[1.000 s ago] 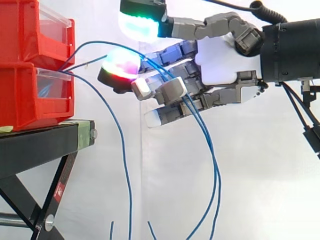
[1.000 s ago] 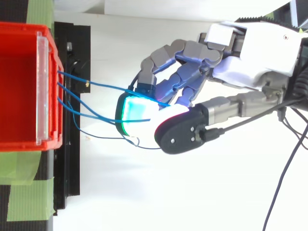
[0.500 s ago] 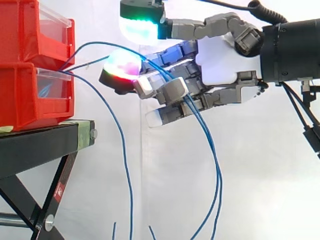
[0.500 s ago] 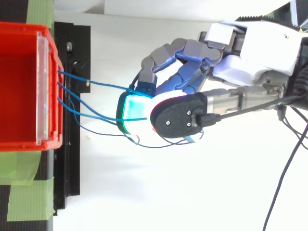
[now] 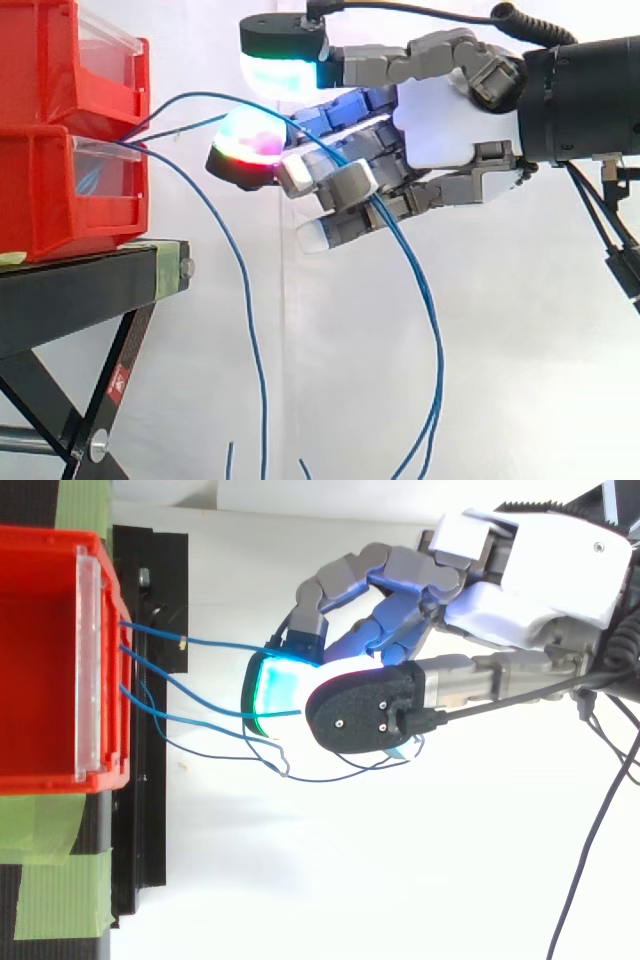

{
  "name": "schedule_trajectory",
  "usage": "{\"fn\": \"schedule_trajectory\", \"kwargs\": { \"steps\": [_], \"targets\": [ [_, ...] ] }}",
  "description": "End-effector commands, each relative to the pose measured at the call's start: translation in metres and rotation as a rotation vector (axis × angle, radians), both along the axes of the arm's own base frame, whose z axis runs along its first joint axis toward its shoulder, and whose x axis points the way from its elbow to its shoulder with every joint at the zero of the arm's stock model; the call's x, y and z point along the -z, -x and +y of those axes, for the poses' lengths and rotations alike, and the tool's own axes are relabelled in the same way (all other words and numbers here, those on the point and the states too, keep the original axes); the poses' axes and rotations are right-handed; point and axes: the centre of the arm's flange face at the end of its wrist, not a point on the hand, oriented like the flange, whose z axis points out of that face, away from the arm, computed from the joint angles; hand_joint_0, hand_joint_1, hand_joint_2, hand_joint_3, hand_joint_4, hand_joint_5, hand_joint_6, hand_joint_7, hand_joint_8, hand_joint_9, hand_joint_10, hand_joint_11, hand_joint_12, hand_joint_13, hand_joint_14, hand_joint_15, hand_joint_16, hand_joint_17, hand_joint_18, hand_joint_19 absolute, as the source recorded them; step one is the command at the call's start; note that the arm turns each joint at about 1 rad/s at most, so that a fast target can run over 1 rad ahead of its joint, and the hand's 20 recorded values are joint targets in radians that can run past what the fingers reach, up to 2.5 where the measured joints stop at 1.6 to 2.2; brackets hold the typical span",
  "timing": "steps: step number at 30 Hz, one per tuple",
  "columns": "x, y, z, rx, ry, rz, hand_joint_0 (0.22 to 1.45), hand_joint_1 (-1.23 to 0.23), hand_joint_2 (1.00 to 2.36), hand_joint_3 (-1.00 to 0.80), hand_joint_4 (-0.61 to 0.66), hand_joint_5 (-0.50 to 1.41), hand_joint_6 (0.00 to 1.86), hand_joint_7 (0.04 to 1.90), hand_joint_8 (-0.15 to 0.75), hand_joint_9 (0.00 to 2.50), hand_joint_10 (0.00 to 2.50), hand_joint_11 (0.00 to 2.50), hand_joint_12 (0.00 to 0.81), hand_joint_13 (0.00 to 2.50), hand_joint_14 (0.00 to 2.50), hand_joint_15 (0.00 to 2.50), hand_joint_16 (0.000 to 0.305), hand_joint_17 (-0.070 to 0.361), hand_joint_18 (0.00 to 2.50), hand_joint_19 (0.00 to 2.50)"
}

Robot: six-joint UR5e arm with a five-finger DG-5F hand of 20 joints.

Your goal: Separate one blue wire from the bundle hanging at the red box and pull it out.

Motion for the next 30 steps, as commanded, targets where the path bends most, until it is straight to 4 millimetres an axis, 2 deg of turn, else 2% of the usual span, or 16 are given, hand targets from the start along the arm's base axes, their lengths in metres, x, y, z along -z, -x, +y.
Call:
{"fn": "schedule_trajectory", "kwargs": {
  "steps": [1, 22, 30],
  "targets": [
    [-0.0022, -0.0008, -0.0012, 0.014, 0.015, 0.001, 0.62, -0.61, 1.02, -0.29, 0.24, -0.21, 0.86, 0.91, 0.383, 0.99, 0.02, 1.15, 0.408, 1.41, 0.02, 1.22, 0.059, 0.132, 0.78, 0.58],
    [-0.0047, 0.0004, -0.0011, 0.033, 0.080, 0.017, 0.63, -0.66, 1.02, -0.28, 0.24, -0.21, 0.86, 0.90, 0.379, 0.98, 0.02, 1.16, 0.406, 1.41, 0.02, 1.22, 0.058, 0.131, 0.80, 0.56],
    [-0.0106, 0.0015, -0.0020, 0.040, 0.121, 0.019, 0.65, -0.76, 1.02, -0.25, 0.23, -0.22, 0.86, 0.90, 0.377, 0.97, 0.02, 1.15, 0.403, 1.40, 0.02, 1.22, 0.058, 0.130, 0.80, 0.55]
  ]
}}
